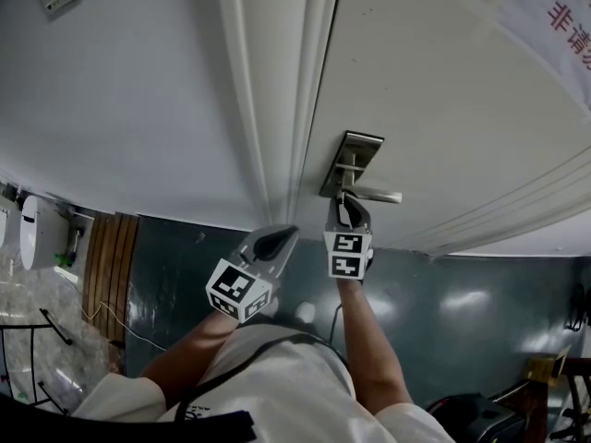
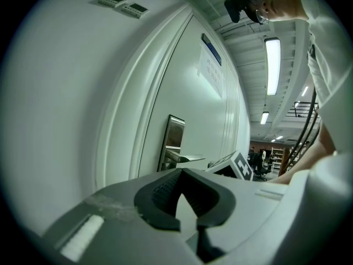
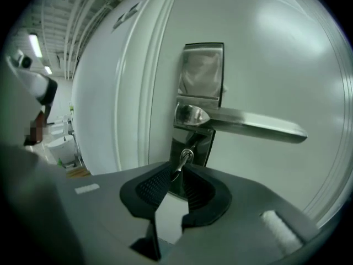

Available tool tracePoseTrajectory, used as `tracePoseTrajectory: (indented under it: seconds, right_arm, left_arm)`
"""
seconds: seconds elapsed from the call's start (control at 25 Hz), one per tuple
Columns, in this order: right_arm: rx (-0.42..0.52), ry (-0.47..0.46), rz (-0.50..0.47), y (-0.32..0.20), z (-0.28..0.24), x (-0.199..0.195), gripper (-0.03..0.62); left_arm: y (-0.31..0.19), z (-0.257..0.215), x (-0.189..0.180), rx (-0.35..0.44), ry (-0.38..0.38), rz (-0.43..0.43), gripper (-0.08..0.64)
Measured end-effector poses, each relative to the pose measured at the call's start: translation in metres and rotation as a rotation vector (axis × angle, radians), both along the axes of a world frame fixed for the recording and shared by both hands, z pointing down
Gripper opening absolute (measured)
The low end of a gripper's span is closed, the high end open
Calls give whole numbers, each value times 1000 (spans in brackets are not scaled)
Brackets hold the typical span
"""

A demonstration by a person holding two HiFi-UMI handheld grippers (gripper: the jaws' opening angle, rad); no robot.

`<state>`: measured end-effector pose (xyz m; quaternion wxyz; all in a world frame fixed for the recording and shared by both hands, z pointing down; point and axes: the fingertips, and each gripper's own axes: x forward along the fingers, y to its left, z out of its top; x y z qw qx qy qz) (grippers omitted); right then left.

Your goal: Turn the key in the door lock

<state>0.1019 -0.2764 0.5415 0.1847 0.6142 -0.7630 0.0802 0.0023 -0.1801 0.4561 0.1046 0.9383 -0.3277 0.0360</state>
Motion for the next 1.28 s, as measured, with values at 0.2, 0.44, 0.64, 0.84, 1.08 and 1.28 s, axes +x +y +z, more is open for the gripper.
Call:
tracePoseTrajectory:
  seconds: [0.2,0.44,0.64,0.84,1.08,1.28]
  right_arm:
    - [-2,61,-7,0,0,-1,67]
    - [0,149,-37,-1,3,-3,71]
    - [7,223,-53,-1,2,-4,73]
    - [11,319,-78,0,3,-6,74]
    - [24,422,-115,1,3,-6,64]
    - [30,494,-148,1,3,-7,66]
  left_arm:
    - [3,0,0,1,-2,2,5]
    - [4,0,2,1,-3,4,5]
    - [4,0,3,2,-2,3,5]
    - [4,0,2,1,-2,0,5]
    - [4,-1,4,4,2,-1,5]
    - [5,0,3,0,3,-4,5]
